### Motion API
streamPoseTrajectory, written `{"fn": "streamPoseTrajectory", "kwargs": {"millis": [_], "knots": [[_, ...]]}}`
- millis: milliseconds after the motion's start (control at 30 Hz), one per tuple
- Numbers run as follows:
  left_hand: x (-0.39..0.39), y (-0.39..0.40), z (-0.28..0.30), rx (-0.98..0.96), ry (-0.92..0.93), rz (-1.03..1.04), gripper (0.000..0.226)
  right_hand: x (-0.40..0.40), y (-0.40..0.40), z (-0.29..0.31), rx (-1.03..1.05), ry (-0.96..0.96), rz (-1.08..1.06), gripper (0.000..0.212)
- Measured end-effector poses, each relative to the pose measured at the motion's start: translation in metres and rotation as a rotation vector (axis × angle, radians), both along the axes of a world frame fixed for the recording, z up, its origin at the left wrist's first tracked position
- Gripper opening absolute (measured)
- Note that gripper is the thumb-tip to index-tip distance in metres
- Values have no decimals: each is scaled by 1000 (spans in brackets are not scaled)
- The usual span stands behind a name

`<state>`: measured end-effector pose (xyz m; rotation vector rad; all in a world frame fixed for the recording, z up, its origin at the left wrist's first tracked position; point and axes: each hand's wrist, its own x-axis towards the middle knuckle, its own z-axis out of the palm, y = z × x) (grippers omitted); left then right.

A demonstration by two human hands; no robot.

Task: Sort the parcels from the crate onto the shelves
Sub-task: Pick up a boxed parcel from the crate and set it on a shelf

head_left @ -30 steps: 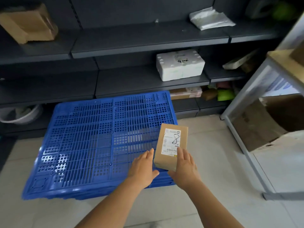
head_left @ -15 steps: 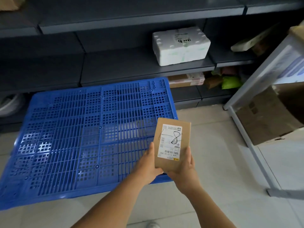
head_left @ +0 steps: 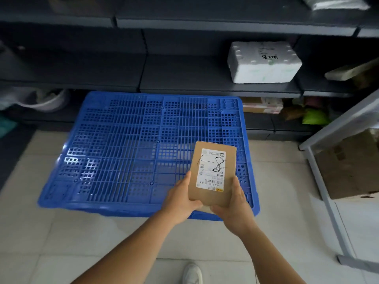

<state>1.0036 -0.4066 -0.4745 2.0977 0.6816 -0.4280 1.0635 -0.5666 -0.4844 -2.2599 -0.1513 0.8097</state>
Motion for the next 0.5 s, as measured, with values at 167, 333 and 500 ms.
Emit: {"fn": "streamPoseTrajectory", "kwargs": {"millis": [167,333,500], "knots": [[-65,47,39,36,-50,145,100,-38,59,38,3,-55,173,107],[-149,102,83,53,-167,337,90,-95,134,80,93,-100,358,104],[-248,161,115,98,-201,533,89,-171,213,116,142,-136,529,102]]}}
